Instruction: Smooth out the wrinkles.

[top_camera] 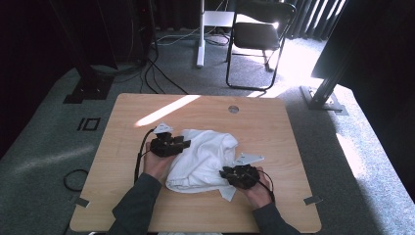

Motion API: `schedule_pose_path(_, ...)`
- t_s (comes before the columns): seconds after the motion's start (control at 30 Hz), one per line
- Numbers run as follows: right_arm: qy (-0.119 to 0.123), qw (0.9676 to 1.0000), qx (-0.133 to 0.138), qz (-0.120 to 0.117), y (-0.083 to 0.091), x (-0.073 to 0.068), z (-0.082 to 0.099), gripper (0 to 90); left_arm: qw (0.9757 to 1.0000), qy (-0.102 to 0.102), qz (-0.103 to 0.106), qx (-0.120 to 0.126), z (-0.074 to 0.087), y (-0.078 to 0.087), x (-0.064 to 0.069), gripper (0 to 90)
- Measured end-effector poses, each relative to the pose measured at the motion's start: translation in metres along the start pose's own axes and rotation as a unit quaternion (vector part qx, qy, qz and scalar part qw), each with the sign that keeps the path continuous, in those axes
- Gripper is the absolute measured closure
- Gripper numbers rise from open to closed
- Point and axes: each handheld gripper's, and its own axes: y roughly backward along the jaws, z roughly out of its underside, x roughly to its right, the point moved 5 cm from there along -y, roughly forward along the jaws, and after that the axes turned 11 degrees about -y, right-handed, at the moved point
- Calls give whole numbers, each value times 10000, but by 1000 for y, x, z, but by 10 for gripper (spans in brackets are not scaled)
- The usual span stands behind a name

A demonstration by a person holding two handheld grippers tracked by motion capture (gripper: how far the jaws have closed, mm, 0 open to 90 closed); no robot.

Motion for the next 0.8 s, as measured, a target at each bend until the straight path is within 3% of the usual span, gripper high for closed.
schedule_pose_path(0.1, 91, 9988, 481, -8, 16, -7, -18, 565, 10000, 42, 7, -3, 1, -3, 1, 569)
schedule_pose_path(0.2, 282, 9977, 599, 172, 13, -15, -35, 554, 10000, 47, 4, 14, -1, -5, 2, 569)
schedule_pose_path(0.3, 525, 9978, 397, 17, -4, -26, -42, 529, 10000, 60, 11, 26, -2, -6, 2, 568)
schedule_pose_path(0.4, 616, 9981, -3, 31, -27, -29, -40, 539, 10000, 41, 5, 26, -2, -7, 3, 566)
schedule_pose_path(0.5, 603, 9974, -381, 118, -40, -26, -33, 831, 10000, 18, 14, 24, -3, -6, 4, 563)
schedule_pose_path(0.53, 603, 9974, -381, 118, -40, -26, -33, 831, 10000, 18, 14, 24, -3, -6, 4, 562)
schedule_pose_path(0.57, 632, 9976, -252, 155, -31, -27, -32, 887, 10000, -18, 16, 14, -3, -4, 4, 562)
schedule_pose_path(0.67, 599, 9981, 75, 102, -9, -29, -37, 888, 10000, 3, -3, 42, -4, -4, 4, 562)
schedule_pose_path(0.73, 599, 9976, 340, -65, 8, -32, -40, 887, 10000, 12, -2, 40, -4, -3, 3, 562)
schedule_pose_path(0.8, 573, 9975, 409, -52, 16, -32, -41, 886, 10000, 5, -21, 32, -4, -3, 3, 562)
